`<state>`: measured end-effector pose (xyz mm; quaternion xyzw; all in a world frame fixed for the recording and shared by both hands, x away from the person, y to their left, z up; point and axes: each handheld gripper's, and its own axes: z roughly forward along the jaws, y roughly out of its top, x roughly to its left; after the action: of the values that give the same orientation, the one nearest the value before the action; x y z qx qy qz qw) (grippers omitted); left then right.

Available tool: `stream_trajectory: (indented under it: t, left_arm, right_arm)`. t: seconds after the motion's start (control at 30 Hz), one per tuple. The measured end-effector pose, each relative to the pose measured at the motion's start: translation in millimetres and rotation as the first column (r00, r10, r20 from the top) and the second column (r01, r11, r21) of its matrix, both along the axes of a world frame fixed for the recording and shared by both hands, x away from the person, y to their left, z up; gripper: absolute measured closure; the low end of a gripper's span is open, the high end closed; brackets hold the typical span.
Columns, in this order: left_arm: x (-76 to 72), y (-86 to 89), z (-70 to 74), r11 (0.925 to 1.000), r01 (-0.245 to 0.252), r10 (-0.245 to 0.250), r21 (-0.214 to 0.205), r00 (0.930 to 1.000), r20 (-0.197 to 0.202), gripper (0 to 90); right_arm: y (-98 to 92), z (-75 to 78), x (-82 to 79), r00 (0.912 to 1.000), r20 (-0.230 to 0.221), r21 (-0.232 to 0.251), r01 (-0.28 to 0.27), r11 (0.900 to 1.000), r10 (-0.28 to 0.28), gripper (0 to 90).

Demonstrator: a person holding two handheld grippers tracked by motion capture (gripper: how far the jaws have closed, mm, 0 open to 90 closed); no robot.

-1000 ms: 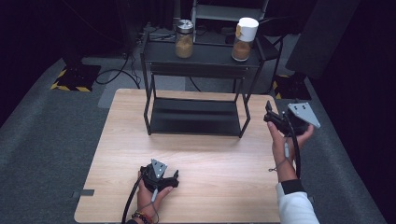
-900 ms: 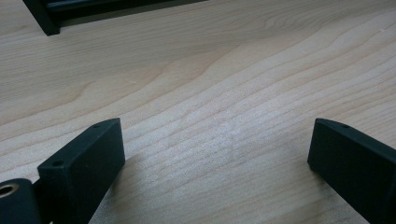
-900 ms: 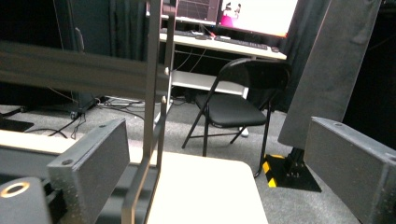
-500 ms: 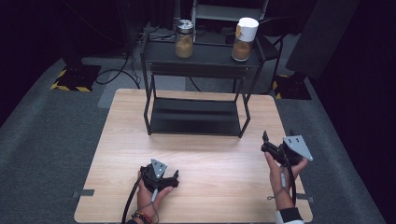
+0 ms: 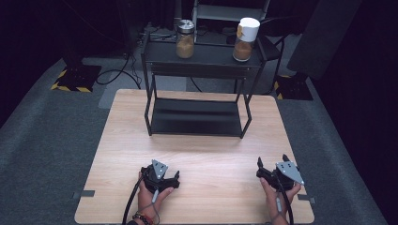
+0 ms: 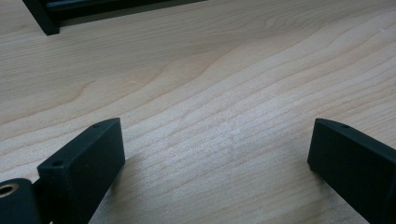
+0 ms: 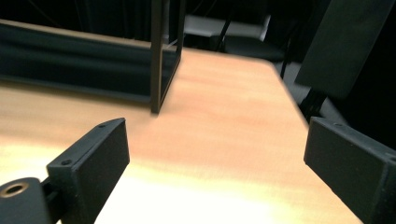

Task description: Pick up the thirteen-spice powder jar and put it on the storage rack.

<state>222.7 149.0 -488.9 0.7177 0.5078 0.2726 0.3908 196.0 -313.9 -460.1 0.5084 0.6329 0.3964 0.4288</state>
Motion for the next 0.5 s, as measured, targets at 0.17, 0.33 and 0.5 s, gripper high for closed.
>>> stream_trajectory:
  t: [0.17,0.33,0.5]
  left_arm:
    - [0.0,0.1,-0.1,1.0000,0.001,-0.001,0.000,1.0000,0.001,3.2]
    - [0.0,0.1,0.0,1.0000,0.001,-0.001,0.000,1.0000,0.000,3.2]
    - [-0.1,0.1,0.0,1.0000,0.000,0.000,0.000,1.0000,0.000,3.2]
  right_arm:
    - [-0.8,-14.3,-6.5,0.9985,-0.055,0.004,0.002,1.0000,-0.001,6.3]
    - [0.6,-20.1,-9.8,0.9927,-0.120,-0.007,0.015,0.9999,-0.015,6.3]
    - [0.7,-25.5,-9.1,0.9849,-0.172,-0.009,0.014,0.9999,-0.015,6.3]
